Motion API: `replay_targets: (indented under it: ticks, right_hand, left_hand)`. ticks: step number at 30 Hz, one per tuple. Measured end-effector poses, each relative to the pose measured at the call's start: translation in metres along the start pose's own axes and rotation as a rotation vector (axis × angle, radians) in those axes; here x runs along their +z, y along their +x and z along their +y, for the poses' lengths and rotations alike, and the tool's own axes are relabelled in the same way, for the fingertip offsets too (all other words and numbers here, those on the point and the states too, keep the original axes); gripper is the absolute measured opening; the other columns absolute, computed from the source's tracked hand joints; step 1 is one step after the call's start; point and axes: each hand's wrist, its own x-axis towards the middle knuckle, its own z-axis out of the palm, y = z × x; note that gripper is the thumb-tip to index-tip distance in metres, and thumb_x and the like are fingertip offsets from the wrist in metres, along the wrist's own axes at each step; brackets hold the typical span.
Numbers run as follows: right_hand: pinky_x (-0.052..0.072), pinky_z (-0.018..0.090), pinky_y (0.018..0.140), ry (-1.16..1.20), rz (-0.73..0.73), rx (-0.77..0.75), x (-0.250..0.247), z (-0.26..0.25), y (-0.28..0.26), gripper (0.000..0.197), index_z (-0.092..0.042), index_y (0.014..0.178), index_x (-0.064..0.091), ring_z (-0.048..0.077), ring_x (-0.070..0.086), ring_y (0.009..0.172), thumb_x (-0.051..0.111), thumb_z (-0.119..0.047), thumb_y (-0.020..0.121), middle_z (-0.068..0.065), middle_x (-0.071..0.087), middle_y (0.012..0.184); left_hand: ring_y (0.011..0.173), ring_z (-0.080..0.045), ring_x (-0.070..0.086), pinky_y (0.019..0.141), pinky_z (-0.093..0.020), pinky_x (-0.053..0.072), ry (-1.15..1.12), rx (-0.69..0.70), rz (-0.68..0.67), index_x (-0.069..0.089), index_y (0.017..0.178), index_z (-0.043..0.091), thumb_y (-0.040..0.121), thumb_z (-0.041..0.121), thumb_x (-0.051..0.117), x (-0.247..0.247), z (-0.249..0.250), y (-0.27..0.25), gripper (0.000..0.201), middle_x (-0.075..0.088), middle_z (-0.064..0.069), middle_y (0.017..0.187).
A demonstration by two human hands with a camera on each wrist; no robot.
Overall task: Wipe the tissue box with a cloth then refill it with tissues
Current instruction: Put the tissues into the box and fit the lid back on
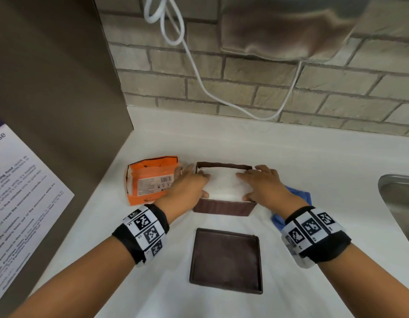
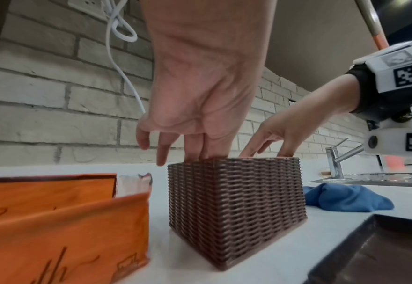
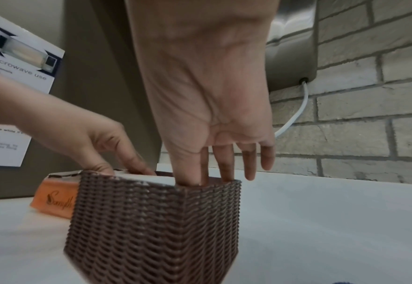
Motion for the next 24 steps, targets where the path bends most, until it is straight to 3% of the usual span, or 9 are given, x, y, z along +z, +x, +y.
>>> replay_targets:
  ticks: [3,5,9,12,15,18,21,23,24]
  right_hand:
    - [0.014,0.042,0.115,0.005,-0.056,0.032,0.001,0.0,0.0,0.07,-0.03,0.151,0.022,0.031,0.011,0.146,0.058,-0.035,0.092,-0.003,0.027,0.157]
    - [0.013,0.043,0.116,-0.014,-0.079,0.038,0.003,-0.001,0.001,0.07,-0.028,0.152,0.019,0.032,0.009,0.147,0.055,-0.036,0.094,-0.003,0.023,0.159]
    - [0.012,0.045,0.118,-0.033,-0.092,0.034,0.003,0.0,0.001,0.069,-0.022,0.153,0.016,0.033,0.007,0.147,0.051,-0.037,0.096,-0.001,0.02,0.16]
    - [0.01,0.045,0.118,0.016,-0.082,0.02,0.005,0.003,-0.003,0.067,-0.021,0.153,0.016,0.032,0.004,0.148,0.047,-0.038,0.097,-0.002,0.016,0.161]
    - [0.008,0.045,0.118,0.07,-0.07,-0.002,0.011,0.005,-0.008,0.063,-0.021,0.154,0.014,0.032,0.003,0.148,0.041,-0.039,0.099,-0.002,0.012,0.162]
    - [0.012,0.043,0.117,0.19,0.071,-0.027,0.014,0.011,-0.016,0.06,-0.022,0.153,0.019,0.029,0.008,0.149,0.042,-0.039,0.1,-0.001,0.017,0.161]
    - [0.033,0.043,0.111,0.334,0.436,-0.13,0.013,0.02,-0.038,0.047,-0.018,0.141,0.046,0.03,0.04,0.136,0.055,-0.028,0.096,0.005,0.049,0.145]
    - [0.043,0.031,0.1,0.434,0.59,-0.228,0.013,0.021,-0.062,0.033,-0.019,0.124,0.062,0.018,0.056,0.116,0.062,-0.026,0.092,-0.001,0.064,0.123]
    - [0.044,0.024,0.096,0.474,0.557,-0.286,0.015,0.017,-0.077,0.028,-0.022,0.116,0.066,0.011,0.058,0.107,0.062,-0.032,0.09,-0.005,0.065,0.114]
  left_hand:
    - [0.147,-0.042,-0.007,0.118,-0.058,-0.001,-0.018,-0.007,-0.001,0.031,0.149,0.022,0.099,0.039,0.046,0.009,-0.005,0.001,0.055,0.017,-0.019,0.159]
    - [0.146,-0.044,-0.013,0.116,-0.061,-0.006,0.053,0.011,-0.014,0.024,0.152,0.019,0.102,0.043,0.033,0.009,-0.007,-0.001,0.056,0.01,-0.014,0.162]
    - [0.144,-0.036,-0.026,0.117,-0.057,-0.012,-0.019,0.1,0.001,0.004,0.155,0.015,0.101,0.052,0.013,0.012,-0.008,-0.015,0.066,-0.007,-0.007,0.163]
    - [0.144,-0.032,-0.029,0.116,-0.054,-0.016,-0.054,0.114,-0.001,-0.008,0.154,0.02,0.098,0.057,0.01,0.018,-0.013,-0.018,0.07,-0.014,-0.003,0.163]
    - [0.144,-0.031,-0.029,0.117,-0.054,-0.015,-0.068,0.132,0.013,-0.009,0.154,0.019,0.098,0.059,0.012,0.018,-0.014,-0.015,0.072,-0.011,-0.002,0.163]
    - [0.145,-0.028,-0.026,0.118,-0.051,-0.014,-0.148,0.149,0.024,-0.008,0.154,0.02,0.097,0.059,0.014,0.019,-0.017,-0.016,0.072,-0.01,-0.001,0.163]
    - [0.149,-0.019,-0.013,0.121,-0.046,-0.006,-0.322,0.186,0.079,-0.002,0.155,0.025,0.093,0.064,0.014,0.023,-0.027,-0.022,0.075,-0.003,0.003,0.164]
    - [0.15,-0.012,0.002,0.123,-0.045,0.008,-0.492,0.222,0.188,0.008,0.155,0.027,0.091,0.069,0.017,0.028,-0.036,-0.026,0.078,0.01,0.005,0.163]
    - [0.15,-0.01,0.01,0.122,-0.046,0.015,-0.56,0.232,0.241,0.014,0.154,0.028,0.091,0.07,0.019,0.03,-0.041,-0.029,0.076,0.017,0.006,0.162]
